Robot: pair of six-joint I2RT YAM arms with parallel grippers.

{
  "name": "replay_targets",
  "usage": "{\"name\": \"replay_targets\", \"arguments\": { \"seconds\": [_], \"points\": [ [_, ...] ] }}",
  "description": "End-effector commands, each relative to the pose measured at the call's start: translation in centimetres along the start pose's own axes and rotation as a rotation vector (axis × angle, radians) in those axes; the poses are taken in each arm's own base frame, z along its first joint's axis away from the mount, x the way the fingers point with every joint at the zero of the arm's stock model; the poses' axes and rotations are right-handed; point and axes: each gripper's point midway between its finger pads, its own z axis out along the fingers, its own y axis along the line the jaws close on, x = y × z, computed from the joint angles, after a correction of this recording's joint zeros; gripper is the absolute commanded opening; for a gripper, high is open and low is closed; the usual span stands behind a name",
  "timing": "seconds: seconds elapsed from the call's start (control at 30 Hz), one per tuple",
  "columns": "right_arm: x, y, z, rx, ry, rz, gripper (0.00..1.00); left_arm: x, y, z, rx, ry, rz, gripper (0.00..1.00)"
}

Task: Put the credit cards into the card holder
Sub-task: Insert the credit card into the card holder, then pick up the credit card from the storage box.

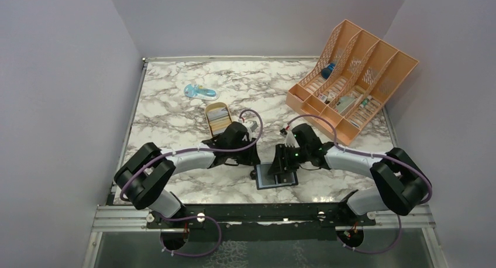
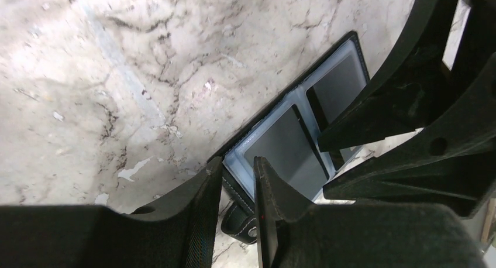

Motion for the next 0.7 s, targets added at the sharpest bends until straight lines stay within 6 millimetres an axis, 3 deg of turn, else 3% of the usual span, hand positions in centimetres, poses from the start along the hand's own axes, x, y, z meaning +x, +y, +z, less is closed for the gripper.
{"name": "replay_targets", "arguments": {
  "seconds": [0.0, 0.2, 0.4, 0.5, 0.67],
  "points": [
    [-1.2, 0.5, -1.0, 0.029, -0.051, -0.070, 0.43, -3.3, -0.8, -1.7, -0.037, -0.101, 0.100, 0.29],
    [-2.4, 1.5, -3.3, 0.053, -0.145, -0.124, 0.43, -7.5, 1.0, -5.5, -0.186, -0.176, 0.265, 0.33],
    [-3.0, 2.1, -4.8, 0.060, -0.216, -0.151, 0.43, -12.0, 3.5, -9.4, -0.384, -0.215, 0.501, 0.51],
    [-3.1, 2.3, -5.2, 0.059, -0.228, -0.158, 0.43, -13.2, 5.5, -10.5, -0.483, -0.191, 0.576, 0.58],
    [-2.9, 2.5, -5.1, 0.042, -0.222, -0.164, 0.43, -14.9, 8.7, -11.4, -0.658, -0.098, 0.766, 0.62]
  ]
}}
